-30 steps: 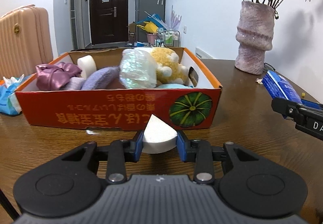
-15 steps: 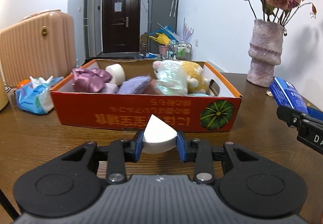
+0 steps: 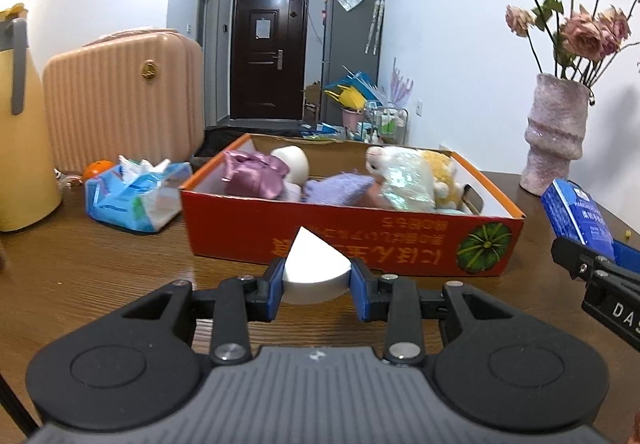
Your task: Organize soft objects
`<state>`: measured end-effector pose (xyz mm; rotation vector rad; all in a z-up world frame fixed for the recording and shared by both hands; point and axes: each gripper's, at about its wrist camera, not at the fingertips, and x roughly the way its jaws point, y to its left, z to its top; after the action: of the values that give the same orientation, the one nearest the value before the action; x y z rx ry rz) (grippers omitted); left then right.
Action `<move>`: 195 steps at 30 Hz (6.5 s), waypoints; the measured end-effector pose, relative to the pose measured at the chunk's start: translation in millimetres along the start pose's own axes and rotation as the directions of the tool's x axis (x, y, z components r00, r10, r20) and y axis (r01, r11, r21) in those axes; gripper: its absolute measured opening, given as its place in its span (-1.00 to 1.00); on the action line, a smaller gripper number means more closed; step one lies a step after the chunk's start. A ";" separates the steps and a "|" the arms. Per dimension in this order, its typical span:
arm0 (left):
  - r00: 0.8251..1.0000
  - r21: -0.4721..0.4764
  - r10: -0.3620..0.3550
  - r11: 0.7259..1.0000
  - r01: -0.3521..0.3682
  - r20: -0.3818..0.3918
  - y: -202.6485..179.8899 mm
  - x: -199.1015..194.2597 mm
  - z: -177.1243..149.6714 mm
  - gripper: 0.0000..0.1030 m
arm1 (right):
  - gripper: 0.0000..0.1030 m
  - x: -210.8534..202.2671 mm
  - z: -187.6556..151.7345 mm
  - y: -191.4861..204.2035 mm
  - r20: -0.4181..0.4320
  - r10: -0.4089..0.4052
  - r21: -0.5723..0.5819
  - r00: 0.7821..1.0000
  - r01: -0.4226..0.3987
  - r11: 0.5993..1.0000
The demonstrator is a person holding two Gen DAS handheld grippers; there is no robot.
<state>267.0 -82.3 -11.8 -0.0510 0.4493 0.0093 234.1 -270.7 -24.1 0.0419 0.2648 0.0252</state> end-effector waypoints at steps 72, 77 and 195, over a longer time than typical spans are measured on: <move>0.985 -0.034 0.059 0.998 -0.055 0.162 39.6 118.8 82.5 -0.32 | 0.01 153.9 36.0 99.8 0.119 0.083 -0.089 0.989 -0.072 0.993; 0.984 -0.031 0.057 0.998 -0.053 0.168 38.1 124.6 85.3 -0.32 | 0.01 163.4 37.1 101.3 0.115 0.095 -0.095 0.989 -0.084 0.992; 0.965 -0.058 0.199 0.980 -0.191 0.170 88.5 -41.7 0.8 1.00 | 1.00 -23.1 -3.8 63.9 0.119 0.033 -0.070 0.992 -0.024 0.997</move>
<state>228.0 6.3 2.9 -0.0460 0.2761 0.2157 209.5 -207.4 -18.9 -0.0210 0.1427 0.0598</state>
